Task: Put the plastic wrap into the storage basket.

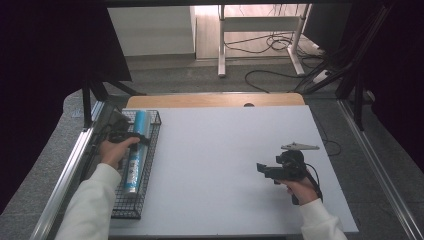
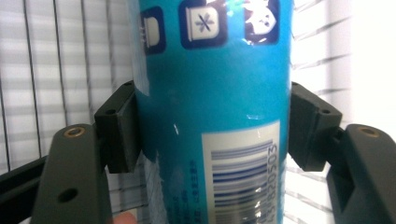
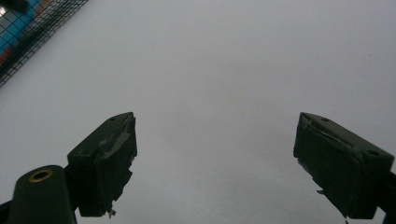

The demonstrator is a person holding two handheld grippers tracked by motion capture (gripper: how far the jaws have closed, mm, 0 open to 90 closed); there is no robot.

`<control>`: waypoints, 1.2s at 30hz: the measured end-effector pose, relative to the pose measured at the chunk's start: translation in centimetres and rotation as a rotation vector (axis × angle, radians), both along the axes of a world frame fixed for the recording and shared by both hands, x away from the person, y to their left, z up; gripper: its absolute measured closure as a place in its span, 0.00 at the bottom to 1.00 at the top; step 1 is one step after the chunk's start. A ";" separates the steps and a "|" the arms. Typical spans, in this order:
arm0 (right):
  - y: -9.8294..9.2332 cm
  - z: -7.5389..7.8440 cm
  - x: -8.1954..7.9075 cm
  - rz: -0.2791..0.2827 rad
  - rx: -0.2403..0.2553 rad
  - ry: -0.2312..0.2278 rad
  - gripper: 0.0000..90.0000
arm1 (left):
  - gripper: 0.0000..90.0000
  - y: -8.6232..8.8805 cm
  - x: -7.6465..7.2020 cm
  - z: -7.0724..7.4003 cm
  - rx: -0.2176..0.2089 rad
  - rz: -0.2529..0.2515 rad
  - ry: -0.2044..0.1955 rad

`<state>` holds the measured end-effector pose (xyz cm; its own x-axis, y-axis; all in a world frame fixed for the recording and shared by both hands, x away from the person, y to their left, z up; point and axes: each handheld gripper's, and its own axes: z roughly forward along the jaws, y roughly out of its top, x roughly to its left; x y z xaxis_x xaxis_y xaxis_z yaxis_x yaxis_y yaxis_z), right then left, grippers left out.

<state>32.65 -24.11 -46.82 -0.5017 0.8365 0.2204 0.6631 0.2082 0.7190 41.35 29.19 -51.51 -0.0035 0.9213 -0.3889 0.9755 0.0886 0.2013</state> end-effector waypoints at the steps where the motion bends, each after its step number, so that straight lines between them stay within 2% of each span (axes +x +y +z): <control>1: 0.0 0.0 0.0 0.000 0.000 0.000 0.15 | 0.34 -0.4 -0.2 -0.1 0.024 0.025 -0.051; 2: -0.1 0.0 -0.1 0.000 0.001 -0.002 0.15 | 0.34 -0.6 -0.2 -0.1 0.037 0.023 -0.055; 5: -0.2 0.0 0.1 -0.009 0.002 -0.002 0.15 | 0.34 -0.2 -0.1 -0.1 0.010 0.026 -0.035; 9: -0.1 0.2 0.0 -0.004 0.005 -0.006 0.15 | 0.34 -0.3 -0.1 -0.1 0.018 0.026 -0.044; 12: -0.2 0.2 -0.1 -0.004 0.005 -0.006 0.15 | 0.33 -0.4 -0.4 0.3 0.049 0.029 -0.071; 17: -0.2 0.2 -0.1 -0.002 0.005 -0.007 0.15 | 0.19 0.0 -1.0 2.2 0.040 0.034 -0.114; 20: -0.2 0.3 -0.3 0.001 0.007 -0.009 0.15 | 0.17 0.1 -1.6 3.3 0.058 0.021 -0.144; 24: -0.2 0.3 -0.3 0.006 0.007 -0.011 0.15 | 0.17 0.2 -2.9 5.0 0.087 0.020 -0.235; 28: -0.2 0.2 -0.3 0.013 -0.003 -0.013 0.15 | 0.17 0.4 -4.5 6.9 0.047 0.001 -0.330; 30: -0.2 0.1 -0.3 0.022 -0.015 -0.017 0.15 | 0.18 0.0 -5.9 8.0 0.019 -0.050 -0.386; 33: -0.2 0.1 -0.3 0.026 -0.027 -0.024 0.15 | 0.18 -0.9 -8.0 9.2 0.006 -0.120 -0.463; 35: -0.3 0.1 -0.3 0.030 -0.031 -0.025 0.15 | 0.19 -1.6 -9.3 9.6 0.001 -0.161 -0.506; 36: -0.3 0.0 -0.4 0.034 -0.034 -0.027 0.15 | 0.19 -2.1 -10.1 9.7 -0.003 -0.198 -0.525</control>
